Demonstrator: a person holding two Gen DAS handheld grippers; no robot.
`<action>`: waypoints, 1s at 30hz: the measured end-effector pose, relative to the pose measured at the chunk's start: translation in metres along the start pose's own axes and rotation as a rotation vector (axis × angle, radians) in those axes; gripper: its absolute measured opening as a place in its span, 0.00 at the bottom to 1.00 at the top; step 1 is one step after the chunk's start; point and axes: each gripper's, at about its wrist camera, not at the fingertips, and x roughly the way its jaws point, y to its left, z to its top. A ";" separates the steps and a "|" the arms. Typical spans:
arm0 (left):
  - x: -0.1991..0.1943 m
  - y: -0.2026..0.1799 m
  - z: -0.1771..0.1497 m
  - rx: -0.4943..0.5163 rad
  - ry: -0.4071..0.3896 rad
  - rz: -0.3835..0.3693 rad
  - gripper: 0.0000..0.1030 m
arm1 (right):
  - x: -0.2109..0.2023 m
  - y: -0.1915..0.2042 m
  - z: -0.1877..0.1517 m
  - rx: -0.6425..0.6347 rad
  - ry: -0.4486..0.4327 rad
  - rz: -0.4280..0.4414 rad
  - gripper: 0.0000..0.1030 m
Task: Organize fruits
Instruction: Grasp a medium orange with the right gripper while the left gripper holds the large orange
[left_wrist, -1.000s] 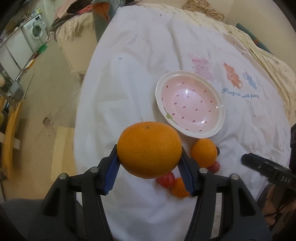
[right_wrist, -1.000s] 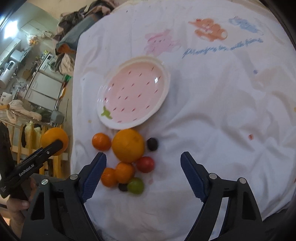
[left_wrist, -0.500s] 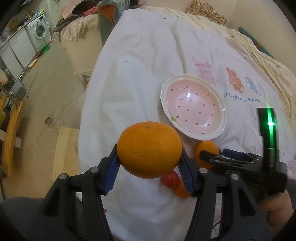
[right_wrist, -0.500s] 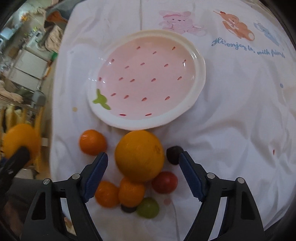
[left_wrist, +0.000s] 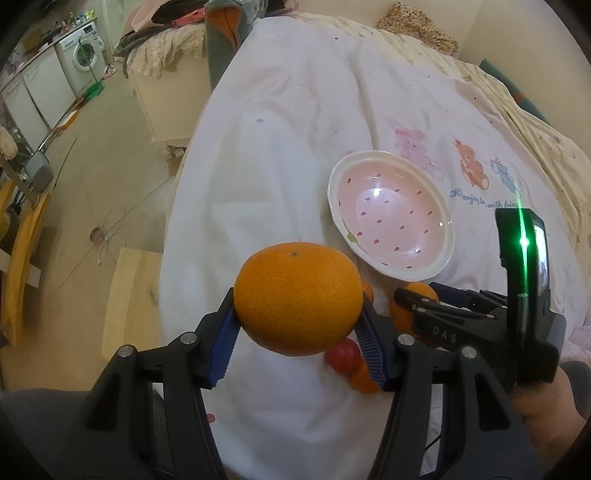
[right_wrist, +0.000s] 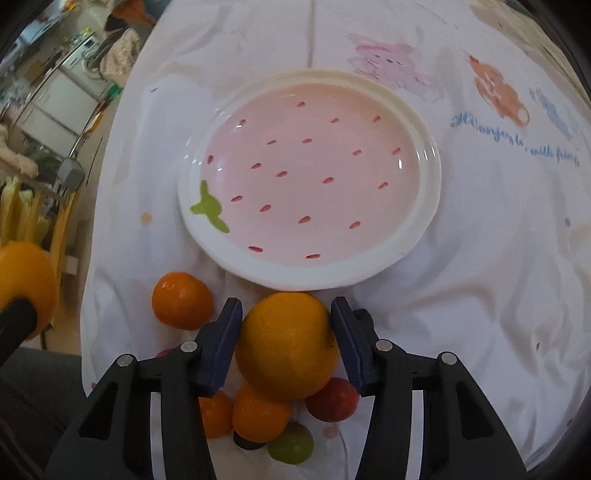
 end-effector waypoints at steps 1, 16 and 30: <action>0.000 0.000 0.000 0.001 0.000 0.001 0.53 | -0.002 0.001 0.000 -0.008 -0.003 0.004 0.49; 0.013 -0.009 -0.001 0.023 0.025 0.047 0.53 | -0.051 -0.044 -0.016 0.105 -0.105 0.253 0.03; 0.021 -0.003 0.000 0.001 0.037 0.088 0.54 | 0.008 -0.028 -0.007 0.183 0.059 0.149 0.65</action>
